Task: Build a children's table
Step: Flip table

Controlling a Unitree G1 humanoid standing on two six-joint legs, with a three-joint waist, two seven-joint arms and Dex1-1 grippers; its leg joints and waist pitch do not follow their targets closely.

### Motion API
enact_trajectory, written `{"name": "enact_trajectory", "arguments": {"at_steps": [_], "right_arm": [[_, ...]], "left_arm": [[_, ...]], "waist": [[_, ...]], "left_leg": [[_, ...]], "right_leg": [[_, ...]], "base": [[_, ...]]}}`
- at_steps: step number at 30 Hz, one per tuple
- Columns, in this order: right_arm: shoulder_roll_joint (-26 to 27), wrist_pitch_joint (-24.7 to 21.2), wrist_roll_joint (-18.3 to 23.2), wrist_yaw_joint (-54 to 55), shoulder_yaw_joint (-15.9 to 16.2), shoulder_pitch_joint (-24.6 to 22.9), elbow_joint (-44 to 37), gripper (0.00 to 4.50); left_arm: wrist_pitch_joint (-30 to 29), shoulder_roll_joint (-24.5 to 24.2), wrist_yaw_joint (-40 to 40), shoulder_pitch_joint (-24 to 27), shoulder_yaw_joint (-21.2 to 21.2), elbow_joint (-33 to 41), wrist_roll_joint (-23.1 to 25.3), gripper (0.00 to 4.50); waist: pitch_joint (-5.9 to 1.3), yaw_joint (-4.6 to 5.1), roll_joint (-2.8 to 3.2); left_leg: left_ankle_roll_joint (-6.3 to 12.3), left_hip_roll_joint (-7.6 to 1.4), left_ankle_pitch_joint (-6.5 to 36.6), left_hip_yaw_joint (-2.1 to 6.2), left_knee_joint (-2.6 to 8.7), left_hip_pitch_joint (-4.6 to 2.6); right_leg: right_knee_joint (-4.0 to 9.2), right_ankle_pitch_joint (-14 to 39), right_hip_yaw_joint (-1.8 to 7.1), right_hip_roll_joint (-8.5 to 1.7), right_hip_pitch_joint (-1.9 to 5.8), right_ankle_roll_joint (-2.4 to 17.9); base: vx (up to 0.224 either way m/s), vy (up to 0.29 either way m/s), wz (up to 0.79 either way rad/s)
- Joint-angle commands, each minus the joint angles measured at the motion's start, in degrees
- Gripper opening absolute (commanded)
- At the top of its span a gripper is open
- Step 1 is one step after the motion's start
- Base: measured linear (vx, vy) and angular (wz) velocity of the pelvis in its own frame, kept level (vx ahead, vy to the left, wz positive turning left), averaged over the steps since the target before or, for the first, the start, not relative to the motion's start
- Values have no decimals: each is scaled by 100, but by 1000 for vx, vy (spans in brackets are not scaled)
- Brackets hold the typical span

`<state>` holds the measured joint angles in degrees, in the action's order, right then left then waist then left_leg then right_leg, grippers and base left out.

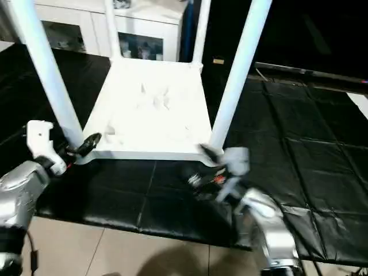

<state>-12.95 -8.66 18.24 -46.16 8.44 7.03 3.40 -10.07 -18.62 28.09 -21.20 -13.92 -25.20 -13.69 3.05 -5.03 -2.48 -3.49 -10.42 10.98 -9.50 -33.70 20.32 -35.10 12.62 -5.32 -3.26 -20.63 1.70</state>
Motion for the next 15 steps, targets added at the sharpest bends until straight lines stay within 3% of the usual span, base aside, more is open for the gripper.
{"name": "enact_trajectory", "arguments": {"at_steps": [1,3,4,5,6,7,8,11,14,15], "right_arm": [[-39,-73,-206,-24,138,133,48,450],[69,24,-383,81,225,295,256,450],[116,-38,-332,21,269,348,288,450],[160,-162,-258,-98,342,401,283,450],[160,-162,-258,-98,342,401,283,450],[184,-214,-230,-136,373,423,281,450],[234,-197,-249,-114,425,486,344,450],[293,-200,-261,-107,499,577,434,450],[355,-112,-447,38,560,669,605,450],[360,-112,-462,53,559,674,613,450]], "left_arm": [[5,31,-221,-146,-38,-54,82,411],[-7,60,-415,-179,-117,-114,78,406],[-18,72,-432,-187,-151,-126,45,406],[47,72,-416,-211,-171,-200,18,376],[47,72,-416,-211,-171,-200,18,367],[62,61,-400,-210,-172,-212,13,367],[106,32,-360,-217,-168,-263,-5,368],[127,-19,-368,-259,-170,-371,2,337],[-85,-11,-502,-299,-184,-336,-44,316],[-111,-5,-516,-300,-186,-318,-51,303]], "waist": [[-352,-2,81],[-352,7,83],[-351,-8,93],[-335,-10,130],[-335,-2,118],[-335,-2,134],[-337,-19,190],[-333,-16,156],[-327,-20,46],[-312,-34,87]], "left_leg": [[225,-381,751,136,414,-25],[247,-376,679,126,404,-26],[253,-370,713,123,401,-21],[247,-378,772,127,409,-22],[239,-381,828,125,416,-25],[200,-390,906,130,423,-35],[148,-394,962,139,426,-46],[64,-390,1083,135,441,-46],[56,-395,1051,123,446,-42],[43,-392,1061,126,450,-45]], "right_leg": [[357,148,406,-616,213,1081],[332,-34,400,-600,181,1161],[339,0,403,-616,204,1165],[347,40,404,-616,195,1176],[361,81,401,-605,196,1166],[363,115,405,-607,191,1154],[359,115,406,-613,183,1151],[370,187,409,-617,192,1146],[360,283,411,-630,191,1150],[366,410,411,-632,179,1137]], "base": [[0,0,0],[0,0,0],[0,0,0],[0,0,0],[0,0,0],[0,0,0],[0,0,0],[0,0,0],[0,0,0],[0,0,0]]}}
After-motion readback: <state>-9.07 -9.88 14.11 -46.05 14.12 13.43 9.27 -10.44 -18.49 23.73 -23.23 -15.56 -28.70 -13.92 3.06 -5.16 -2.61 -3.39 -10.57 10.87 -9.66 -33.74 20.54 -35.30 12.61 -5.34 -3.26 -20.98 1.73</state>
